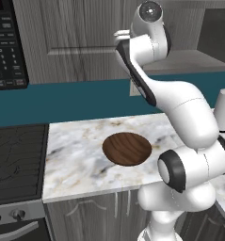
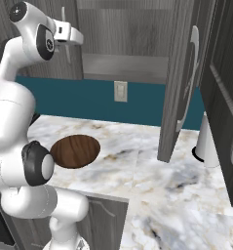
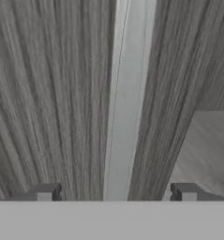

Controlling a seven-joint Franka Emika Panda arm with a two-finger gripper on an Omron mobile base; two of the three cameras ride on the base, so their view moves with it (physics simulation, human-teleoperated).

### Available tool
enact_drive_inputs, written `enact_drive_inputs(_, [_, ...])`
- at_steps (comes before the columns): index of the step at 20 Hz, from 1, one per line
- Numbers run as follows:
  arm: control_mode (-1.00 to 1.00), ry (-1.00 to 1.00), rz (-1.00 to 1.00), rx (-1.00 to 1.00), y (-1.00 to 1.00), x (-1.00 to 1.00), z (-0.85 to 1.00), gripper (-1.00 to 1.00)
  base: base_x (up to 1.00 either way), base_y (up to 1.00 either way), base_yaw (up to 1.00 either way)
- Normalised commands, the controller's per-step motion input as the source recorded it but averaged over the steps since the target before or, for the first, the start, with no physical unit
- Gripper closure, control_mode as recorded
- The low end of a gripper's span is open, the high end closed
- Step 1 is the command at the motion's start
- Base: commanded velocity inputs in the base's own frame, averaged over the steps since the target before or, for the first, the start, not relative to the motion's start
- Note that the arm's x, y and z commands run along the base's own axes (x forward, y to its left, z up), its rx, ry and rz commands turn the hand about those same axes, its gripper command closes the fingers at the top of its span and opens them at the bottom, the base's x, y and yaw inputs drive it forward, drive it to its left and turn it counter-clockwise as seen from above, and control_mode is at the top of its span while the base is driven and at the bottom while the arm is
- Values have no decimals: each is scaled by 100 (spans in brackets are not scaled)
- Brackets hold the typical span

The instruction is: Open the cabinet and setup a tea strainer by placing it in the bowl upright.

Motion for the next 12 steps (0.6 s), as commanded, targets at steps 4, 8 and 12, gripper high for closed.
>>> enact_drive_inputs(4, [-100,-1,0,0,0,36,0,-100,0,0,0])
enact_drive_inputs(8, [-100,-2,3,0,0,32,0,100,0,0,0])
enact_drive_inputs(12, [-100,-2,6,0,0,33,0,100,0,0,0])
